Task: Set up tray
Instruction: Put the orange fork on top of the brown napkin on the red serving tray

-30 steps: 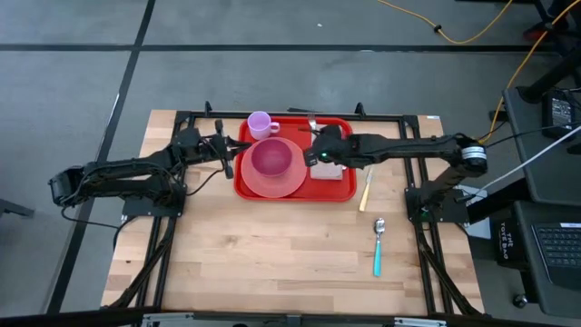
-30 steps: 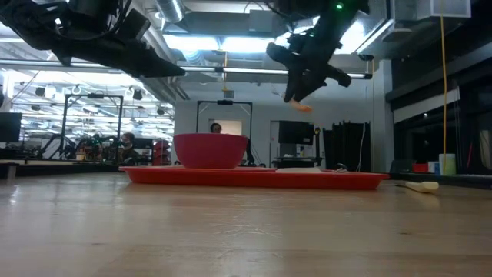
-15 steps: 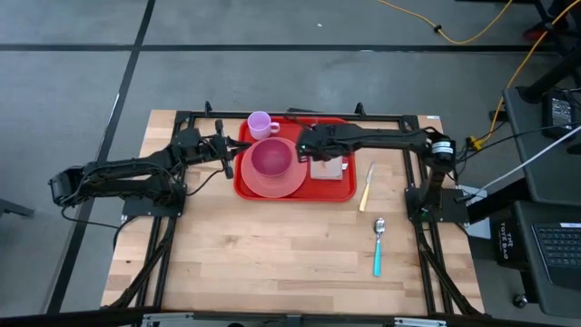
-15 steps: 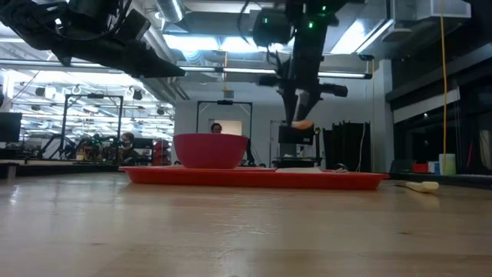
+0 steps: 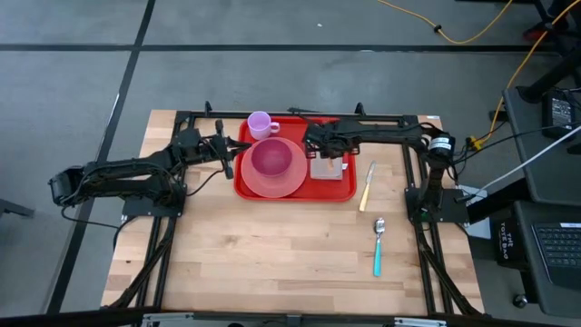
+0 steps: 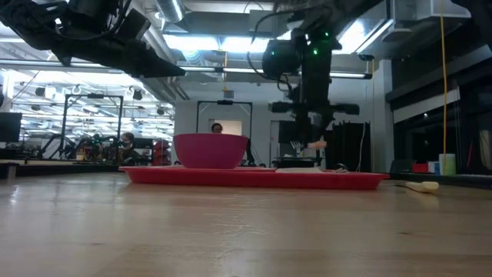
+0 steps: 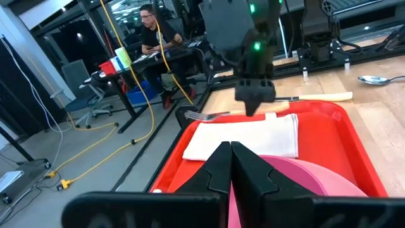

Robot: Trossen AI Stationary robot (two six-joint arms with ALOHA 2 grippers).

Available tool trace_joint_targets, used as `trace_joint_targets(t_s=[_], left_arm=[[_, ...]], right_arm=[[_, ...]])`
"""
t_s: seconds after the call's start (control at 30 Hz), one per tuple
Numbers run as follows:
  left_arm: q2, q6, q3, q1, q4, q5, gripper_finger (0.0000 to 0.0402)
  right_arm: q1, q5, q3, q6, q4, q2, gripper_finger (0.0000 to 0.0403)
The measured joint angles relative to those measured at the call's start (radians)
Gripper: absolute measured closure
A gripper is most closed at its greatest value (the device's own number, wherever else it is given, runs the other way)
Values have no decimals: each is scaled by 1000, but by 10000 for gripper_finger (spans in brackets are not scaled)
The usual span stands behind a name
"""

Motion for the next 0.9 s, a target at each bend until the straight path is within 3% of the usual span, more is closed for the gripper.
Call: trace_joint_targets(t_s=[0.27, 0.9], left_arm=[[0, 0, 0, 0, 0, 1, 398], [0, 0, 0, 0, 0, 1, 394]], right_arm=[[-42, -66, -121, -3, 194, 0, 341], [-45, -45, -133, 56, 222, 12, 341]])
